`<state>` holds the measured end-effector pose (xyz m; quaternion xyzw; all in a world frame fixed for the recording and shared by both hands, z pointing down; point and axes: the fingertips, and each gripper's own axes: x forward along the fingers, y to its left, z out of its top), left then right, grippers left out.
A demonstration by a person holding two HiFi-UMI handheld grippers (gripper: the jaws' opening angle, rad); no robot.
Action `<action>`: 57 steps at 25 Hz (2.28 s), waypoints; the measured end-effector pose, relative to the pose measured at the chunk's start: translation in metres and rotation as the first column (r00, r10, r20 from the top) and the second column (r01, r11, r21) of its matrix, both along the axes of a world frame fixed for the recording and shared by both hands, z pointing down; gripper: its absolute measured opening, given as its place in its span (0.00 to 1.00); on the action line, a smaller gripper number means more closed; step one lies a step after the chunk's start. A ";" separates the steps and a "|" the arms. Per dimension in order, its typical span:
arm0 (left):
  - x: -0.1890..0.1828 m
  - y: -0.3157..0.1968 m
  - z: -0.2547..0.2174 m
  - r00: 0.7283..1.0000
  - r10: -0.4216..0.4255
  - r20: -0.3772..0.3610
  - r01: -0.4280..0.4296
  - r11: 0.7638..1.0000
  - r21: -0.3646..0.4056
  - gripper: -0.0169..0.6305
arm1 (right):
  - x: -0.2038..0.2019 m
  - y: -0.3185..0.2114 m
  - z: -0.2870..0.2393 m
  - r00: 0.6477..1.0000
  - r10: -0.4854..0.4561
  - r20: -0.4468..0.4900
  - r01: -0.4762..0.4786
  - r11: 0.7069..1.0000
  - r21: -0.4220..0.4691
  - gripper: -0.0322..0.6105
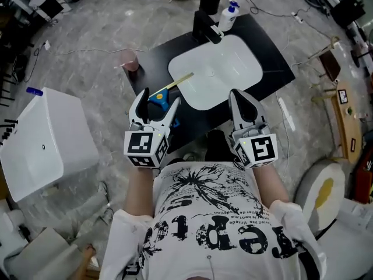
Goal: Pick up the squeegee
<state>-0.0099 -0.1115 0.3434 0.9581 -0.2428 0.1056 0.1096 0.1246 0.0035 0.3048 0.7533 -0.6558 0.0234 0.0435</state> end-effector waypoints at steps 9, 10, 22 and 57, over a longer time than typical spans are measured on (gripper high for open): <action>0.020 -0.043 0.080 0.958 -0.252 0.139 0.268 0.957 -0.114 0.58 | 0.043 -0.105 0.043 0.960 -0.276 0.047 0.279 0.958 -0.068 0.07; 0.021 -0.045 0.094 0.946 -0.280 0.162 0.303 0.943 -0.136 0.58 | 0.046 -0.114 0.050 0.950 -0.305 0.059 0.309 0.947 -0.081 0.07; 0.009 -0.058 0.238 0.789 -0.455 0.414 0.590 0.750 -0.299 0.58 | 0.057 -0.186 0.144 0.846 -0.510 0.158 0.533 0.818 -0.215 0.07; -0.024 -0.059 0.126 0.785 -0.529 0.322 0.581 0.809 -0.086 0.24 | 0.027 -0.146 0.080 0.898 -0.429 0.097 0.439 0.885 -0.153 0.07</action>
